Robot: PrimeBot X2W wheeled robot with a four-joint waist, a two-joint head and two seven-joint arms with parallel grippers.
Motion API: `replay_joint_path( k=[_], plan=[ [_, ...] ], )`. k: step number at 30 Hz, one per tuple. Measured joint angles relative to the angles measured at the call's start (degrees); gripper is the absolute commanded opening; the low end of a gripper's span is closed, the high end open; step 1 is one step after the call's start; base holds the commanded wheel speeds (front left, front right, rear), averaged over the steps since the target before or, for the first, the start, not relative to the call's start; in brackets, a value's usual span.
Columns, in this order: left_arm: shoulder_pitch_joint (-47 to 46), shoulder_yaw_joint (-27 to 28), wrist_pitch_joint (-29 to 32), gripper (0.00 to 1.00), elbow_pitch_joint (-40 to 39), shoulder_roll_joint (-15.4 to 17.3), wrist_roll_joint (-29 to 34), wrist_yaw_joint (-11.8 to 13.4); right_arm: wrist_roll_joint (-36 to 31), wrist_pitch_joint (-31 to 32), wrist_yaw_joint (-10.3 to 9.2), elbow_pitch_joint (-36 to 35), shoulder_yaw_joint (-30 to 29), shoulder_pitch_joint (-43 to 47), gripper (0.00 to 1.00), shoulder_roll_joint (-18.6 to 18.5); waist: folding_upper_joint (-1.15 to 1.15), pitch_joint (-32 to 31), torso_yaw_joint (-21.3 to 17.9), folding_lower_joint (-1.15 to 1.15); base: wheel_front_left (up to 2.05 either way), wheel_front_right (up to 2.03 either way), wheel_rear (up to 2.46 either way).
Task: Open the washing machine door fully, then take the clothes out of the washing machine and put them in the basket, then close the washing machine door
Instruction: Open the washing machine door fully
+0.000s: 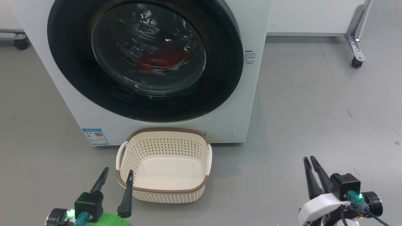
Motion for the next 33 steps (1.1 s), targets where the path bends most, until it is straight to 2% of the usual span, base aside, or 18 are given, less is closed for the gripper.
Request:
replay_joint_path(
  k=[11,17,22,27,33],
  plan=[
    [0.0,0.0,0.0,1.0,0.0,0.0,0.1,0.0,0.2,0.0,-0.01,-0.8,-0.5,0.0,0.0,1.0,0.0,0.4,0.0,0.0,0.0,0.0,0.0],
    [-0.1,0.0,0.0,1.0,-0.6,0.0,0.2,0.0,3.0,0.0,0.16,-1.6,-1.5,0.0,0.0,2.3,0.0,1.3,0.2,0.0,0.0,0.0,0.0],
    [-0.9,-0.1,0.0,1.0,-1.9,0.0,0.5,0.1,11.1,-0.1,1.92,-3.0,-5.2,-1.3,0.0,4.9,0.0,3.4,0.7,0.0,0.0,0.0,0.0],
    [-2.2,-0.2,0.0,1.0,-2.6,0.0,0.5,0.1,17.8,-0.1,3.52,-3.6,-8.1,-3.1,0.0,5.6,0.0,5.3,1.2,0.0,0.0,0.0,0.0],
    [-3.9,-0.5,0.0,1.0,-3.8,0.0,1.0,-0.1,30.9,1.7,6.84,-3.5,-13.1,-6.0,0.0,6.4,0.0,8.4,2.3,0.0,0.0,0.0,0.0]
  ],
)
